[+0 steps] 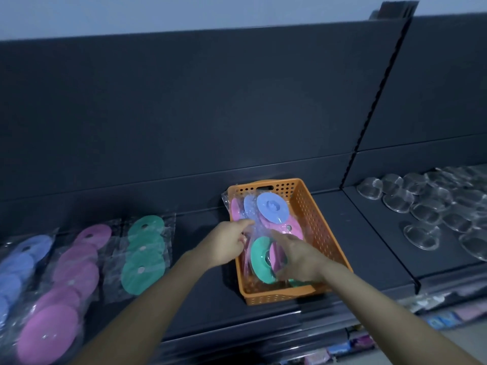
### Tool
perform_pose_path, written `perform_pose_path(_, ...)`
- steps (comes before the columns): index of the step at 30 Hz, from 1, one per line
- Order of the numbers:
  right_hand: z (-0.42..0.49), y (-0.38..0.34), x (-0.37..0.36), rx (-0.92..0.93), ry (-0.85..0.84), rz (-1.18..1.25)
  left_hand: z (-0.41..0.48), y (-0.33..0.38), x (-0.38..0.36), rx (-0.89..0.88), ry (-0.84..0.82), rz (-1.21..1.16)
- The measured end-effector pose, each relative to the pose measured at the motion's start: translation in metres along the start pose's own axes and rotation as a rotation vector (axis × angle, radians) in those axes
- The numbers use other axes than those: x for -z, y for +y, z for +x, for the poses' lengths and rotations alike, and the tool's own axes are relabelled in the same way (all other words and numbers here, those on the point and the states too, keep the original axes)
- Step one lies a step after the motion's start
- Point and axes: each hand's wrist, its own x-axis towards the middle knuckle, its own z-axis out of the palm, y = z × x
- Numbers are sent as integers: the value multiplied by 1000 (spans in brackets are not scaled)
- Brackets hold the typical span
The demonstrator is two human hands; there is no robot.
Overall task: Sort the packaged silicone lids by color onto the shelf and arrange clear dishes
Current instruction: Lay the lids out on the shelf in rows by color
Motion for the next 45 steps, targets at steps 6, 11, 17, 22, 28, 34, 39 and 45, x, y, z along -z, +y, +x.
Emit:
perform_pose_path(6,-11,14,20,-195,218,222,8,-4,-2,-106,172,-69)
perform_pose_path(11,-15,6,17,-179,-49,328,9,1,1,-136,172,-65)
perform_pose_path(17,-3,-12,-18,-186,-57,13,11,-1,-11,25,269,-199)
perform_pose_path(22,-3,-10,-16,-123,130,-1,10,1,-12,121,416,-382)
perform_pose_path(28,1,-15,-22,-149,56,-9,13,0,-17,248,508,-542)
perform_pose_path(34,2,-18,-23,-71,218,-101,12,-4,-14,250,498,-590)
perform_pose_path(39,-4,-3,-6,-113,353,85,2,-11,-14,193,585,-420)
perform_pose_path(45,-12,16,21,-214,608,375,14,-11,-26,401,331,-665)
